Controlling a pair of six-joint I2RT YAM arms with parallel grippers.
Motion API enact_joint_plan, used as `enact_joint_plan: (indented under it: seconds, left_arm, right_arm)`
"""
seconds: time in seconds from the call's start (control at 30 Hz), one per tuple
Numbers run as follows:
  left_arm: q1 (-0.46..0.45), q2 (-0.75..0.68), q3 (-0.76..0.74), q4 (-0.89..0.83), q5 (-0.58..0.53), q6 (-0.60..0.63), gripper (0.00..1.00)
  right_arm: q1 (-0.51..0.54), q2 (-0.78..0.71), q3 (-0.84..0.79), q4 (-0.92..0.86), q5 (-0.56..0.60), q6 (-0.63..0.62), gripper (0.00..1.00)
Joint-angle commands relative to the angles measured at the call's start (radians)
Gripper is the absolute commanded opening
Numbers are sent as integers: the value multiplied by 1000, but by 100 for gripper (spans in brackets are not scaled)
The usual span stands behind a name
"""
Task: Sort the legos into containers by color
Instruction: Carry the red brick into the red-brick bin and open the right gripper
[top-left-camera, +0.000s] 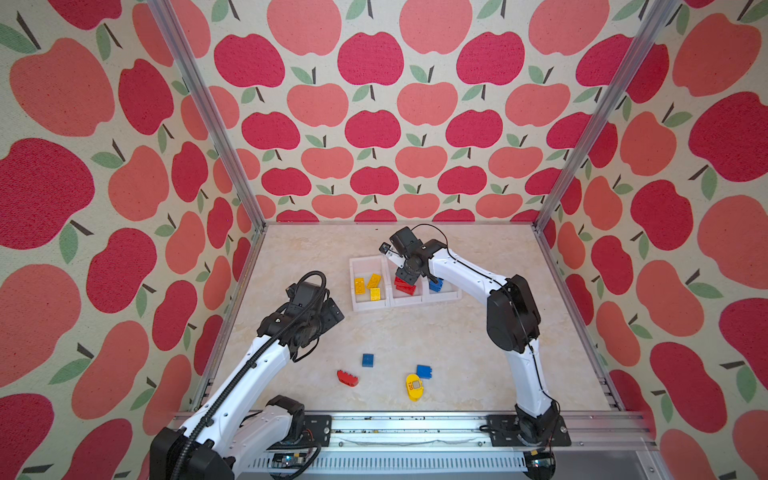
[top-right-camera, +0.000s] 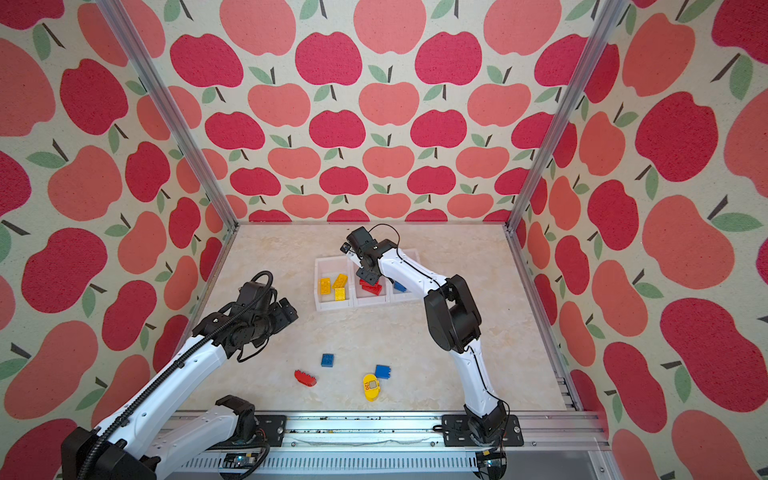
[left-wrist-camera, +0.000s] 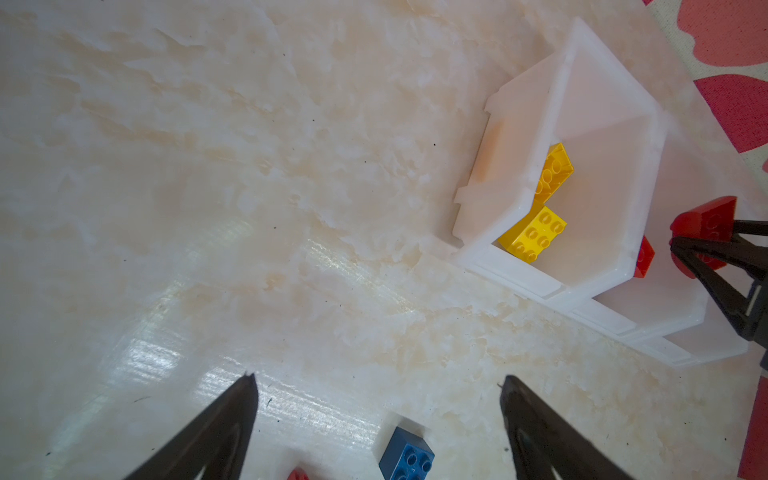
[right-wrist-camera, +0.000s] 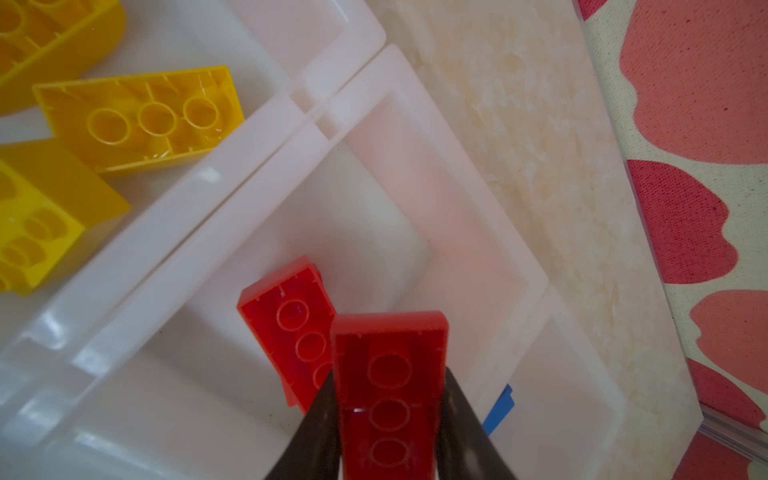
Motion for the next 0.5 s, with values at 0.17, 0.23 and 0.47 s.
enact_joint_plan:
  seconds: [0.17, 0.23, 0.47]
  left_arm:
    - [2, 39, 43, -5, -2, -2, 93]
    - [2, 46, 46, 0, -1, -1, 93]
    - [2, 56, 49, 1, 3, 3, 93]
  right_arm:
    - [-17, 28, 37, 21, -5, -13, 45]
    - [-15, 15, 28, 32, -9, -10, 51]
    - [-12, -31, 16, 28, -17, 5, 52]
